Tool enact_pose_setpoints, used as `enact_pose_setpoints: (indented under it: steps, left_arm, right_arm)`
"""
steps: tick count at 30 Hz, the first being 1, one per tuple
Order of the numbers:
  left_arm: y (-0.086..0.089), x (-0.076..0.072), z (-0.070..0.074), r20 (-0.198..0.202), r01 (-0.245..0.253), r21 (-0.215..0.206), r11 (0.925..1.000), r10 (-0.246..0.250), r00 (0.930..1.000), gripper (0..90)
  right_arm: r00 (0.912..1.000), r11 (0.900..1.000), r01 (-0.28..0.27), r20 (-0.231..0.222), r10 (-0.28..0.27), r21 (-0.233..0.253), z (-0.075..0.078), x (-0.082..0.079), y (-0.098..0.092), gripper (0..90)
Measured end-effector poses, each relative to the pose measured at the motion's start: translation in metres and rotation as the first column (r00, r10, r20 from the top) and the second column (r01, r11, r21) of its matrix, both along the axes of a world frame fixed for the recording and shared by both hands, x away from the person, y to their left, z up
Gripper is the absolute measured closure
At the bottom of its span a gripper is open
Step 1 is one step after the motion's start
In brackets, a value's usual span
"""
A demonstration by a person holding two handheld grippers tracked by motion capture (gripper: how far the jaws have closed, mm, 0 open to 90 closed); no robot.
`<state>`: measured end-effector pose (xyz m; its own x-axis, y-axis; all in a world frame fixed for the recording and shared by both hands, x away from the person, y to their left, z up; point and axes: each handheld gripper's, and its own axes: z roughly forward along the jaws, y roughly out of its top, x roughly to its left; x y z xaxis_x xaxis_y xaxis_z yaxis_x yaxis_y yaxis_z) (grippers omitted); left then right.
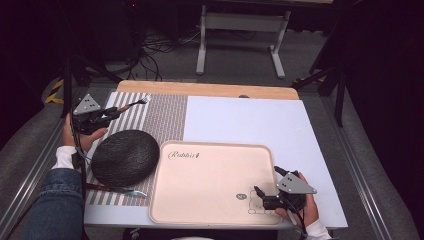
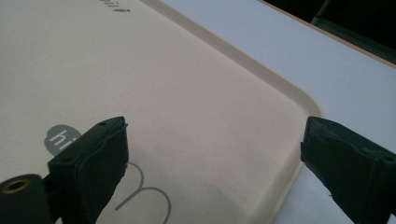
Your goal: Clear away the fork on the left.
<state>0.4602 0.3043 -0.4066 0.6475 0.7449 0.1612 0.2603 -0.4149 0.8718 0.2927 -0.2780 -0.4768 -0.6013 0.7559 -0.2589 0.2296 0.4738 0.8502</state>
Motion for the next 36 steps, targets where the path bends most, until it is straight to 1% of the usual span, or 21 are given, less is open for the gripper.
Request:
enact_pose_setpoints:
  steps: [4,5,6,9,10,12,16,17,19,20,21,24,25,27,28,29,31,33,34,35,36]
  left_arm:
    - [-0.011,-0.017,0.005,0.034,0.040,-0.007,0.9992,-0.040,0.9986,76.4]
    - [-0.011,-0.017,0.005,0.034,0.040,-0.007,0.9992,-0.040,0.9986,76.4]
    - [-0.016,-0.023,0.008,0.049,0.064,-0.010,0.9979,-0.063,0.9968,76.4]
    - [-0.021,-0.030,0.009,0.064,0.080,-0.019,0.9966,-0.079,0.9948,76.4]
    - [-0.026,-0.036,0.011,0.074,0.102,-0.018,0.9947,-0.100,0.9922,76.4]
    - [-0.030,-0.040,0.011,0.082,0.108,-0.013,0.9941,-0.106,0.9910,76.4]
    - [-0.047,-0.058,0.012,0.102,0.155,-0.005,0.9879,-0.154,0.9828,76.4]
    - [-0.050,-0.062,0.011,0.107,0.172,-0.013,0.9850,-0.170,0.9797,76.4]
    - [-0.064,-0.075,0.009,0.117,0.220,-0.012,0.9755,-0.217,0.9692,76.4]
    - [-0.064,-0.075,0.009,0.117,0.220,-0.012,0.9755,-0.217,0.9692,76.4]
    - [-0.068,-0.078,0.008,0.113,0.235,-0.012,0.9718,-0.233,0.9660,76.4]
    - [-0.085,-0.087,0.003,0.102,0.284,0.002,0.9589,-0.283,0.9538,76.4]
    - [-0.093,-0.091,0.001,0.095,0.308,0.007,0.9514,-0.307,0.9469,76.4]
    - [-0.101,-0.094,-0.001,0.088,0.328,0.024,0.9445,-0.329,0.9404,76.4]
    - [-0.108,-0.097,-0.003,0.080,0.347,0.040,0.9369,-0.349,0.9335,76.4]
    - [-0.116,-0.100,-0.007,0.064,0.374,0.041,0.9266,-0.376,0.9245,76.4]
    - [-0.127,-0.105,-0.013,0.047,0.395,0.072,0.9158,-0.399,0.9158,76.4]
    - [-0.134,-0.108,-0.019,0.020,0.422,0.066,0.9042,-0.424,0.9054,76.4]
    - [-0.139,-0.110,-0.022,0.011,0.421,0.086,0.9028,-0.424,0.9057,76.4]
    - [-0.139,-0.110,-0.022,0.011,0.421,0.086,0.9028,-0.424,0.9057,76.4]
    - [-0.144,-0.112,-0.027,-0.011,0.441,0.093,0.8926,-0.442,0.8970,76.4]
  right_arm:
    - [1.0000,1.000,-0.002,0.008,0.002,-0.003,0.001,-0.001,0.000,8.5]
    - [1.0000,1.000,-0.002,0.008,0.002,-0.003,0.001,-0.001,0.000,8.5]
    - [0.9999,1.000,0.001,0.011,-0.001,-0.009,0.001,-0.001,0.001,8.5]
    - [1.0000,1.000,-0.001,0.009,0.002,-0.011,0.001,-0.001,0.001,8.5]
    - [1.0000,1.000,-0.002,0.009,0.002,-0.013,0.001,-0.001,0.002,8.5]
    - [1.0000,1.000,-0.002,0.009,0.002,-0.013,0.001,-0.001,0.002,8.5]
    - [0.9999,1.000,-0.002,0.011,0.002,-0.012,0.001,-0.002,0.002,8.5]
    - [0.9999,1.000,-0.003,0.012,0.003,-0.013,0.001,-0.002,0.002,8.5]
    - [0.9999,1.000,-0.001,0.011,0.001,-0.012,0.001,-0.001,0.002,8.5]
    - [0.9999,1.000,-0.001,0.011,0.001,-0.012,0.001,-0.001,0.002,8.5]
    - [0.9999,1.000,-0.003,0.012,0.003,-0.014,0.001,-0.002,0.002,8.5]
    - [0.9999,1.000,-0.006,0.014,0.006,-0.016,0.001,-0.002,0.003,8.5]
    - [0.9999,1.000,-0.005,0.014,0.005,-0.014,0.001,-0.002,0.003,8.5]
    - [0.9999,1.000,-0.004,0.015,0.005,-0.015,0.001,-0.002,0.003,8.5]
    - [0.9999,1.000,-0.005,0.014,0.005,-0.016,0.001,-0.002,0.003,8.5]
    - [0.9999,1.000,-0.005,0.014,0.005,-0.016,0.001,-0.002,0.003,8.5]
    - [0.9999,1.000,-0.004,0.015,0.005,-0.017,0.001,-0.002,0.003,8.5]
    - [0.9999,1.000,-0.005,0.014,0.005,-0.017,0.001,-0.002,0.003,8.5]
    - [0.9999,1.000,-0.005,0.014,0.005,-0.018,0.001,-0.002,0.003,8.5]
    - [0.9999,1.000,-0.005,0.014,0.005,-0.018,0.001,-0.002,0.003,8.5]
    - [0.9999,1.000,-0.006,0.015,0.006,-0.018,0.002,-0.002,0.003,8.5]
